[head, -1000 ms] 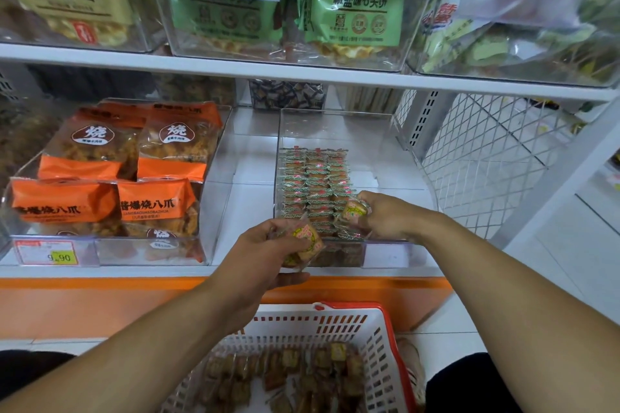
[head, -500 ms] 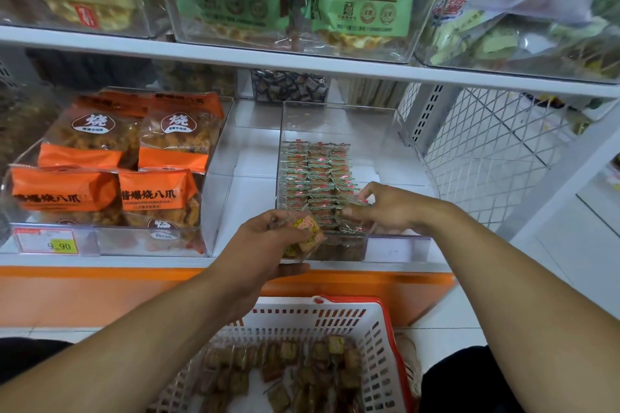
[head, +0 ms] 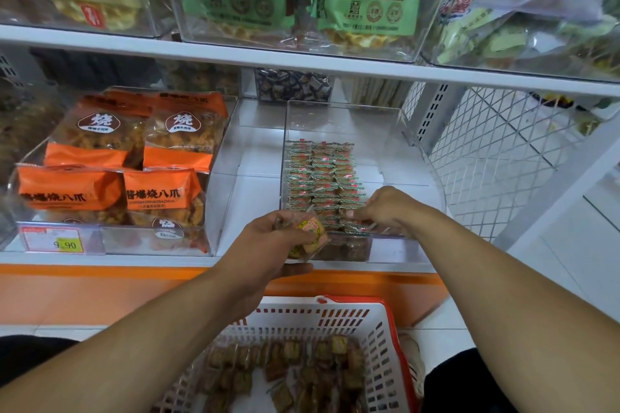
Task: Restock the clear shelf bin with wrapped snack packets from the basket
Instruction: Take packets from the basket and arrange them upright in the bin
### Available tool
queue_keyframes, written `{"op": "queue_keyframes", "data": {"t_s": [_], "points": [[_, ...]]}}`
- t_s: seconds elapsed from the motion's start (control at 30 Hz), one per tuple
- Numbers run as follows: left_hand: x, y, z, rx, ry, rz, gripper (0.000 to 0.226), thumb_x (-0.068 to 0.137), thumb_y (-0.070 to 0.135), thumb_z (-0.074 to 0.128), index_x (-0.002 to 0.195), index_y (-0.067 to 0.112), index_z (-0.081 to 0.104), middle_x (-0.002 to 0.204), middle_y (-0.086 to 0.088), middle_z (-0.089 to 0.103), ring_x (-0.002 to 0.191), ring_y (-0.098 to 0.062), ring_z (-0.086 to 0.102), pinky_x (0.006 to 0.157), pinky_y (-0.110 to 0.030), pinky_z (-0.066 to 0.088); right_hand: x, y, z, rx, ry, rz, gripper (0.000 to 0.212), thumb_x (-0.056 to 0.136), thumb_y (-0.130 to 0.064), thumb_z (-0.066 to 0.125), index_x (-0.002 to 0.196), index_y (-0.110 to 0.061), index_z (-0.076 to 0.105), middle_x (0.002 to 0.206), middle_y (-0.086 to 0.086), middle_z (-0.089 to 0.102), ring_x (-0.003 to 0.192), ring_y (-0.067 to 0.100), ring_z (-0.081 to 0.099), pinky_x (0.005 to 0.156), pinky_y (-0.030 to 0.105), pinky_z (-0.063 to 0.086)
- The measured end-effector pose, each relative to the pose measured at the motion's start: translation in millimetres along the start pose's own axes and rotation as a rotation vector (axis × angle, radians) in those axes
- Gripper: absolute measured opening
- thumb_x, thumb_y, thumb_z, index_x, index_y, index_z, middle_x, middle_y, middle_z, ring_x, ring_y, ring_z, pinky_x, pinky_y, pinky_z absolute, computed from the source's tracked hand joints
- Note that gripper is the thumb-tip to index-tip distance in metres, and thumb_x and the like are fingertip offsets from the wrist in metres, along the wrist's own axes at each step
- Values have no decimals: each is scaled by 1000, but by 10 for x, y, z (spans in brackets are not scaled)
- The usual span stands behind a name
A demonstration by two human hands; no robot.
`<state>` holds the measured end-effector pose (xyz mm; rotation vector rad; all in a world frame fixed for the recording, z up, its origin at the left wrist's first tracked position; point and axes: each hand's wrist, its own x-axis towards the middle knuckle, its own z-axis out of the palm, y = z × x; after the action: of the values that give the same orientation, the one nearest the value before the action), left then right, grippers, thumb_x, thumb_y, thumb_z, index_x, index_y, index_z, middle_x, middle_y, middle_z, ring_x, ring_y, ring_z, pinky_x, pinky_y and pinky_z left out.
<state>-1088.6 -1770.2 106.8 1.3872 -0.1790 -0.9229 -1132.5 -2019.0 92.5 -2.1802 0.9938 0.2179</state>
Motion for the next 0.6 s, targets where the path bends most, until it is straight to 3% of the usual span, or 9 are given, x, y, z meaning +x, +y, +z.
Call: {"op": "queue_keyframes", "data": {"t_s": [0.13, 0.23, 0.27, 0.33, 0.37, 0.43, 0.5, 0.6], "points": [[6, 4, -4, 8, -4, 9, 26, 88, 10, 75, 113, 18, 72, 114, -9, 72, 103, -28, 71, 73, -33, 62, 52, -27, 72, -17, -30, 35, 43, 84, -45, 78, 87, -6, 59, 80, 7, 60, 69, 19, 57, 61, 26, 46], [-11, 8, -11, -10, -1, 29, 28, 87, 12, 77, 114, 15, 71, 113, -10, 74, 100, -28, 73, 73, -32, 61, -55, -63, -6, 60, -136, 39, 41, 90, -45, 72, 94, -4, 65, 85, 7, 65, 74, 19, 62, 76, 32, 56], [-22, 15, -18, -21, 4, 39, 29, 86, 13, 78, 114, 14, 71, 112, -9, 75, 99, -27, 73, 72, -31, 60, -111, -92, -54, 4, -99, 0, 43, 92, -47, 69, 95, -5, 67, 86, 7, 67, 78, 22, 66, 76, 33, 56], [-37, 38, -32, -41, 16, 67, 30, 84, 15, 79, 113, 14, 72, 111, -8, 76, 97, -25, 74, 71, -30, 59, -286, -186, -147, -106, 139, -172, 41, 92, -53, 64, 89, -12, 63, 82, 4, 67, 85, 26, 67, 70, 33, 51], [-43, 58, -42, -52, 12, 83, 31, 83, 16, 80, 113, 15, 72, 111, -7, 76, 96, -24, 75, 72, -30, 59, -425, -253, -163, -31, 196, -285, 40, 90, -57, 64, 88, -18, 62, 83, 1, 68, 84, 23, 67, 67, 33, 49], [-66, 105, -60, -75, -25, 111, 39, 78, 21, 81, 115, 14, 71, 111, -8, 77, 96, -24, 75, 75, -31, 61, -777, -393, -126, 308, 1, -427, 39, 79, -66, 70, 88, -28, 67, 89, 0, 74, 76, 17, 71, 60, 32, 52], [-103, 146, -67, -92, -79, 124, 50, 72, 24, 82, 119, 13, 68, 110, -11, 76, 94, -23, 75, 76, -29, 60, -1049, -445, 2, 428, -199, -472, 40, 67, -66, 80, 93, -38, 70, 95, -1, 76, 74, 17, 73, 55, 28, 54], [-141, 188, -65, -178, -154, 91, 51, 77, 14, 79, 126, 8, 65, 116, -16, 74, 95, -24, 74, 76, -28, 59, -1208, -480, 107, 507, -130, -547, 28, 71, -41, 84, 95, -35, 72, 91, -1, 75, 77, 18, 75, 62, 31, 61]]}}
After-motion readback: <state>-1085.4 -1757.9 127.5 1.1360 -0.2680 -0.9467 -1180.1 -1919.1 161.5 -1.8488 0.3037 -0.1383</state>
